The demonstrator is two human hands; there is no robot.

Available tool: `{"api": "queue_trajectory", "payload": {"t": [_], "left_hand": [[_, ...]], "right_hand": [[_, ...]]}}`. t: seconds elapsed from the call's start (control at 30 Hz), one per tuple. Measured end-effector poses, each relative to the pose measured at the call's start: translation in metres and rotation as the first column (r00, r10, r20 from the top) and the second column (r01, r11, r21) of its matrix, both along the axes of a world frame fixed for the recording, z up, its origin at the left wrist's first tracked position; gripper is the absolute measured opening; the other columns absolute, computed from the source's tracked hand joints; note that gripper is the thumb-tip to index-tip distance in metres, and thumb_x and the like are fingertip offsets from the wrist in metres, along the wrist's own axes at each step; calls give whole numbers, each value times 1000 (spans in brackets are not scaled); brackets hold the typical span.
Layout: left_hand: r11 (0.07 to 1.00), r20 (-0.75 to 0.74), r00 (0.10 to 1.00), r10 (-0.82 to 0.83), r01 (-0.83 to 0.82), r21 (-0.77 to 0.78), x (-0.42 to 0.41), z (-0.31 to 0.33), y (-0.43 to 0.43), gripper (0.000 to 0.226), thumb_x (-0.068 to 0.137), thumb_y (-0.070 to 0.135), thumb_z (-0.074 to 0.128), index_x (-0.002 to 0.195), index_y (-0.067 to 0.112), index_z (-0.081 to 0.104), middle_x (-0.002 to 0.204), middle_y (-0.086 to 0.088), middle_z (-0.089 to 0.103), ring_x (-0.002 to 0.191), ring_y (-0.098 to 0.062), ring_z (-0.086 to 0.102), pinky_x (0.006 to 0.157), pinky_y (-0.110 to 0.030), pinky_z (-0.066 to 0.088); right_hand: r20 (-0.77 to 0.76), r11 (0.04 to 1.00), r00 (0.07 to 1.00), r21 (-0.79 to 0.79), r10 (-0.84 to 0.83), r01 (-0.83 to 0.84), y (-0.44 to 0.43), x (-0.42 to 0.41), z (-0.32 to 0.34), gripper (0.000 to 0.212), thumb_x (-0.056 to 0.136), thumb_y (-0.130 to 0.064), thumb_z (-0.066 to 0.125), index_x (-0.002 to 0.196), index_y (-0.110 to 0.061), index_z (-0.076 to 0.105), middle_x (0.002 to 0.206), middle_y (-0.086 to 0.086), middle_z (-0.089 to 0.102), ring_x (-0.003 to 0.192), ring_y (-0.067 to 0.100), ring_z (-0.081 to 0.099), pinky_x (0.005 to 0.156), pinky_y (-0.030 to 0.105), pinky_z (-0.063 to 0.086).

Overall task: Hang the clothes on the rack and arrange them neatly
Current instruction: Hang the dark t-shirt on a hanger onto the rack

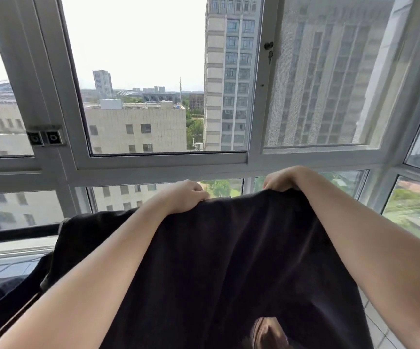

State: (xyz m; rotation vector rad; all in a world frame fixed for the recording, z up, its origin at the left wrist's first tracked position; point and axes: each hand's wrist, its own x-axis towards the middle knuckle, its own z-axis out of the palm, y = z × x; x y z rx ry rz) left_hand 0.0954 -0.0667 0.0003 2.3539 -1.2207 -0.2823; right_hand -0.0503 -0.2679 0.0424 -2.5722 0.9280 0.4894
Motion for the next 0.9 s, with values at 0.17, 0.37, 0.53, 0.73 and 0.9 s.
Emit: {"api": "queue_trajectory", "payload": {"t": [0.17, 0.37, 0.53, 0.73, 0.9], "left_hand": [[975, 89, 988, 128, -109, -192, -2, -3, 6, 25, 87, 40, 47, 99, 28, 67, 104, 7, 66, 92, -16, 59, 77, -33, 48], [969, 113, 977, 182, -158, -190, 3, -6, 8, 44, 87, 48, 48, 124, 27, 54, 133, 3, 56, 123, -18, 49, 101, -42, 42], [985, 49, 988, 147, -141, -96, -1, -2, 7, 66, 82, 65, 49, 138, 31, 42, 140, 2, 52, 126, -22, 50, 104, -40, 40], [990, -55, 998, -33, 25, -136, -4, -1, -2, 76, 77, 55, 66, 143, 39, 32, 148, 2, 41, 134, -21, 40, 112, -41, 33], [981, -140, 990, 28, -54, -187, -2, 4, -7, 106, 60, 61, 78, 147, 34, 23, 149, 0, 37, 136, -26, 37, 111, -45, 34]], "right_hand": [[457, 996, 888, -92, 43, -1, -9, 4, -12, 32, 85, -35, 66, 88, -4, 71, 76, 4, 64, 71, 15, 54, 63, 26, 42], [848, 973, 517, -203, 121, 105, -7, -3, -18, 29, 88, -33, 62, 88, -4, 68, 79, 3, 64, 75, 17, 57, 68, 27, 38], [956, 993, 274, -115, 109, 8, 17, -18, -6, 17, 91, -23, 59, 79, -12, 63, 71, -5, 61, 68, 4, 55, 64, 4, 40], [962, 990, 249, -81, 108, -114, 34, -36, 0, 19, 90, -23, 61, 72, -28, 63, 74, -12, 63, 71, -9, 57, 71, 0, 38], [974, 986, 201, -78, 108, -149, 42, -45, 3, 11, 87, -18, 64, 77, -16, 66, 59, -23, 63, 60, -11, 55, 62, 1, 39]]}}
